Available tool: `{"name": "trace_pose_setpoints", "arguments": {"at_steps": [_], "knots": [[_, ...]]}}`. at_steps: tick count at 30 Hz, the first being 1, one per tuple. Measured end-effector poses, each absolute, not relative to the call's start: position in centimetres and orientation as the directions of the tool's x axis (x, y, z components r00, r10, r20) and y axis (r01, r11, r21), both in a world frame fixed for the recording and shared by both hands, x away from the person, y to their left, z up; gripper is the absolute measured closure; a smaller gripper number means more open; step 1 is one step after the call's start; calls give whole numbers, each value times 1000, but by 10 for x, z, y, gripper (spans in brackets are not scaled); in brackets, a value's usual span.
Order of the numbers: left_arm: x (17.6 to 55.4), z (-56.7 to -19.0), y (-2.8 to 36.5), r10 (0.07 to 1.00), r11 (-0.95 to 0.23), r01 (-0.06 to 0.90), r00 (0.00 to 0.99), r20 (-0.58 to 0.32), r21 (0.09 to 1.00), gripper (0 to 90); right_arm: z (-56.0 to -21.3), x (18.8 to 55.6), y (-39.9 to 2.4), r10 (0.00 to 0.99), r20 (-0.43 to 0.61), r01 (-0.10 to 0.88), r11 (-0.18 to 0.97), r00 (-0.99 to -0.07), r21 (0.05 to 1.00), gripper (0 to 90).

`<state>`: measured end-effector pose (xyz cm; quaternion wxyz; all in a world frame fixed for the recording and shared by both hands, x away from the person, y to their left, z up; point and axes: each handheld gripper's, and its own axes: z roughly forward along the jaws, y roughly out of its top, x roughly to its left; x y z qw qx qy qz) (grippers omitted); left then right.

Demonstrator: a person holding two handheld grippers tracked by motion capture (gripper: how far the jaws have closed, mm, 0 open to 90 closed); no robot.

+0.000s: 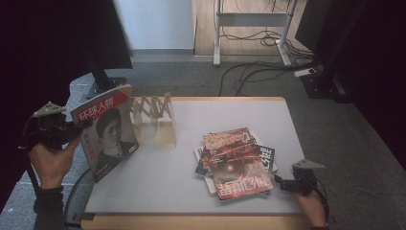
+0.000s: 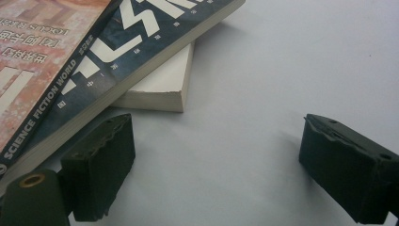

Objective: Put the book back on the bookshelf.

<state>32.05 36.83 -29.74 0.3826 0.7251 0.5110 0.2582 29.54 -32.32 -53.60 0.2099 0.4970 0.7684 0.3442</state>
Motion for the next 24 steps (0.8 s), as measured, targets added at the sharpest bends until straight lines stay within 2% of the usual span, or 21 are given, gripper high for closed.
{"name": "trace_pose_setpoints", "arguments": {"at_steps": [24], "knots": [[362, -314, 358, 957, -137, 491, 291, -14, 860, 870, -536, 296, -323, 908, 21, 619, 268, -418, 739, 102]]}}
